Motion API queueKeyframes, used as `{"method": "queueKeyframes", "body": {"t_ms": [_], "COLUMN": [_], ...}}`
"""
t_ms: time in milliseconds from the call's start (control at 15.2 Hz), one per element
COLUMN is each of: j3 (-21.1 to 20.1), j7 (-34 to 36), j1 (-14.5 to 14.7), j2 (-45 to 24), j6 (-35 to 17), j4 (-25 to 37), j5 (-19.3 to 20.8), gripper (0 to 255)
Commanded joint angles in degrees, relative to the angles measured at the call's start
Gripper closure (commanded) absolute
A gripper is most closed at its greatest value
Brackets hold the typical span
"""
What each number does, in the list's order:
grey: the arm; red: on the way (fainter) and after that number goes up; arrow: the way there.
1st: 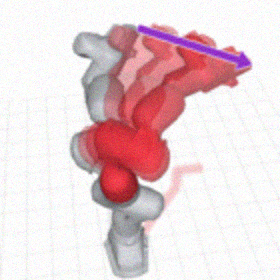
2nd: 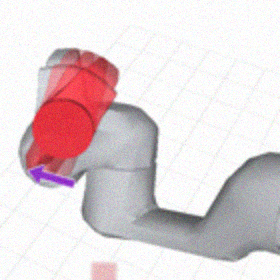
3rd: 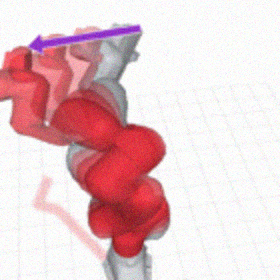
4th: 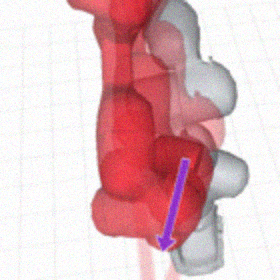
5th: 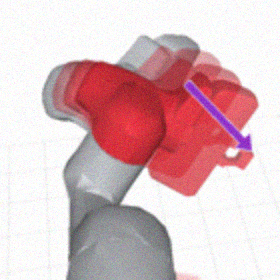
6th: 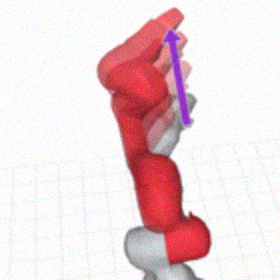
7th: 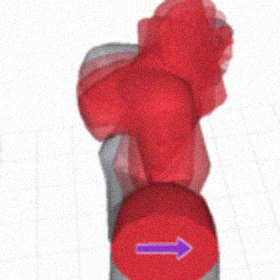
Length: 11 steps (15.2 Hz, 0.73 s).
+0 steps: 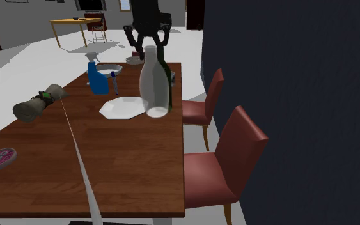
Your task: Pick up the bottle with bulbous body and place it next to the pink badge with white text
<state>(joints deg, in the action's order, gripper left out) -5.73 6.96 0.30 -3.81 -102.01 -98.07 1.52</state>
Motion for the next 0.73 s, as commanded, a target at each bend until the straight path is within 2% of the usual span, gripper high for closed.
{"method": "queueKeyframes", "body": {"t_ms": [0, 660], "j3": [-0.85, -6.36], "j7": [1.75, 12.08], "j1": [0.95, 6.09], "j2": [1.91, 9.70], "j6": [1.25, 8.18], "j4": [-0.66, -1.59], "j5": [-0.16, -1.63], "gripper": [255, 255]}}
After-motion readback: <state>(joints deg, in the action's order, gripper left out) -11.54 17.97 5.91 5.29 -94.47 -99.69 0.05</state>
